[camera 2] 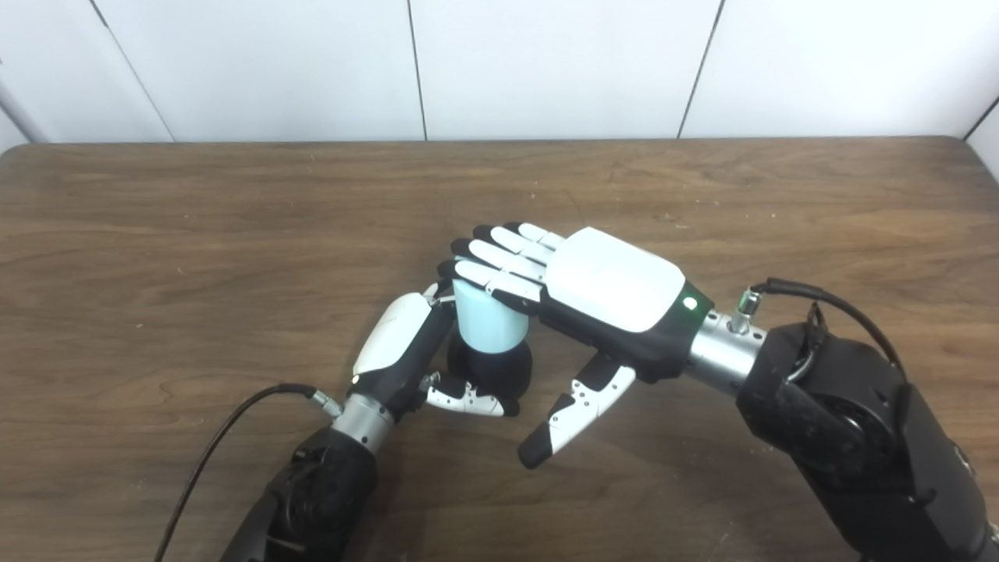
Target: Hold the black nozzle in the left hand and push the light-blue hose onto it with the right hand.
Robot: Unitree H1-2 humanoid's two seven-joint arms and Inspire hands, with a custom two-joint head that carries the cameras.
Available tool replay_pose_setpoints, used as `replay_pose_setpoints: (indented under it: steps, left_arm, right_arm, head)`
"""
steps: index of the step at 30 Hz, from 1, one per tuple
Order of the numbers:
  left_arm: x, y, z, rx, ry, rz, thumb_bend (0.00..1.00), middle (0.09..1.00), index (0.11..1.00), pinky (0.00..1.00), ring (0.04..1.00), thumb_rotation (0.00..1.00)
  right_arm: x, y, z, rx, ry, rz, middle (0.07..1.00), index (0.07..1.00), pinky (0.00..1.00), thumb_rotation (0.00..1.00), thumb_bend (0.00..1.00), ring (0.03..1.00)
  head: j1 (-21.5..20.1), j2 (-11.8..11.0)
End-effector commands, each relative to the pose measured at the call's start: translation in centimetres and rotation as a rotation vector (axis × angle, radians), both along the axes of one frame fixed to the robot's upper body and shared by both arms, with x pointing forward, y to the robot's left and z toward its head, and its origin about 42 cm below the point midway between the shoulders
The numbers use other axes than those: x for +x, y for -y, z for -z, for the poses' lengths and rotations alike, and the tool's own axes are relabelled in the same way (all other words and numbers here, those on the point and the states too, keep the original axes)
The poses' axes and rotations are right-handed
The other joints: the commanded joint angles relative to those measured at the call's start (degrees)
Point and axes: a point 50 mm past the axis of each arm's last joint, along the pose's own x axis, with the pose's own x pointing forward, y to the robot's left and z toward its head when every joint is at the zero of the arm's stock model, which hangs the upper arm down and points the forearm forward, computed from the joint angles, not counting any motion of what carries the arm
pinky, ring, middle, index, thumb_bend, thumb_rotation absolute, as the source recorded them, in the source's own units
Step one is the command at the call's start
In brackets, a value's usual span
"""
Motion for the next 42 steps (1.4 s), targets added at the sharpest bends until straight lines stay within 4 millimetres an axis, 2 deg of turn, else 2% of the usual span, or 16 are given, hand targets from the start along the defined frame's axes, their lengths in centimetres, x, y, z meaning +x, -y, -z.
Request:
replay_pose_setpoints:
  steps: [1,42]
  left_arm:
    - [-0.7,-1.2,2.6,0.080,-0.141,-0.026,0.52,0.484,0.500,1.00,0.727,0.00]
    - [-0.7,-1.1,2.4,0.087,-0.137,-0.017,0.52,0.482,0.502,1.00,0.722,0.00]
  right_arm:
    - [-0.1,0.5,2.0,-0.101,-0.091,-0.002,0.994,0.964,1.00,1.00,0.72,1.000]
    - [-0.4,0.5,3.0,-0.106,-0.116,0.002,0.991,0.962,1.00,1.00,0.72,1.000]
  head:
    - [0.0,0.1]
    - [-0.2,0.5]
